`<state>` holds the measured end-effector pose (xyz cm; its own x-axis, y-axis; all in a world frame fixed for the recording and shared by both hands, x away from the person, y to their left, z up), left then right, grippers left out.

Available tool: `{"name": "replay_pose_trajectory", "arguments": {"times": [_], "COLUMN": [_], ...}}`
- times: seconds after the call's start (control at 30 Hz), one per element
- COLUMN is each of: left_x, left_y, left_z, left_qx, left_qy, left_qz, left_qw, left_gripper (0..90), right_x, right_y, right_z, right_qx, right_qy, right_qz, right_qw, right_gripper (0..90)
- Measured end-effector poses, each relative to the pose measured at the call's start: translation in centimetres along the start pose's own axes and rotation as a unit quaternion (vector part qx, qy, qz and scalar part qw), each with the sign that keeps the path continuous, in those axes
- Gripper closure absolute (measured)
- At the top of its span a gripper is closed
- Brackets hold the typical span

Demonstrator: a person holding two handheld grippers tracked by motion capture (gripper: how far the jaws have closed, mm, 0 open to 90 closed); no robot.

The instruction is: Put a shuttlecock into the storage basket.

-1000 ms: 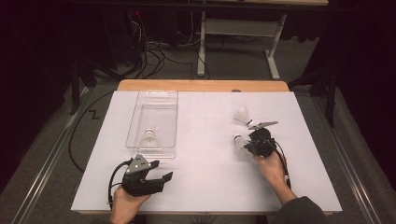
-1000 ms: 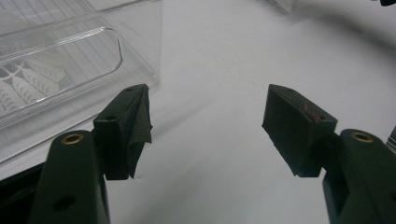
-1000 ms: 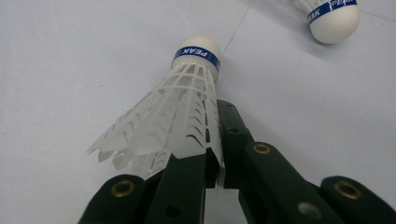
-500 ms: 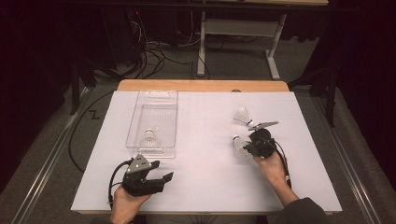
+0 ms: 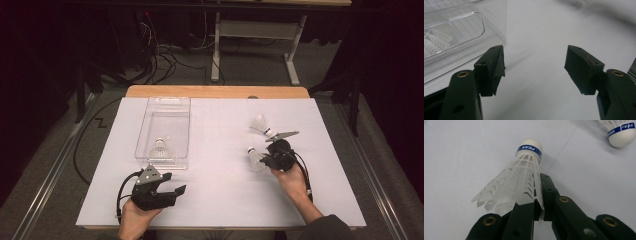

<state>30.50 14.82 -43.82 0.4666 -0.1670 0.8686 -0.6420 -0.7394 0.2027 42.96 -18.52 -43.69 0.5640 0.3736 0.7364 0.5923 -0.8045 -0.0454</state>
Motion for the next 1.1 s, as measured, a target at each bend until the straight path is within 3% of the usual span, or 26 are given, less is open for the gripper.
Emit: {"name": "replay_pose_trajectory", "arguments": {"times": [0.67, 1.1], "left_x": [0.3, 0.5], "left_y": [0.4, 0.6], "left_z": [0.0, 0.0], "left_qx": [-0.003, -0.007], "left_qy": [-0.009, -0.016], "left_qz": [0.006, 0.009], "left_qw": [0.9999, 0.9998], "left_gripper": [33.4, 33.8], "right_x": [-0.1, -0.4], "right_y": [-1.7, -2.7], "right_z": [-1.1, -1.7], "right_qx": [0.039, 0.058], "right_qy": [0.008, 0.011], "right_qz": [-0.023, -0.024], "right_qw": [0.9989, 0.9980], "right_gripper": [90.0, 90.0]}}
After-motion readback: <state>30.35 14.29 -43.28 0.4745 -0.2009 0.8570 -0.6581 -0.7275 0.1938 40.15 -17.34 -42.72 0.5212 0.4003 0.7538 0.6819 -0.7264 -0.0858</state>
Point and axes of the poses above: each handheld gripper's, and its own axes: z roughly forward along the jaws, x roughly out of its top, y roughly to its right, the point moved 5 cm from there along z, roughly forward along the jaws, and after that the axes turned 11 degrees about y, right-handed, at the moved point
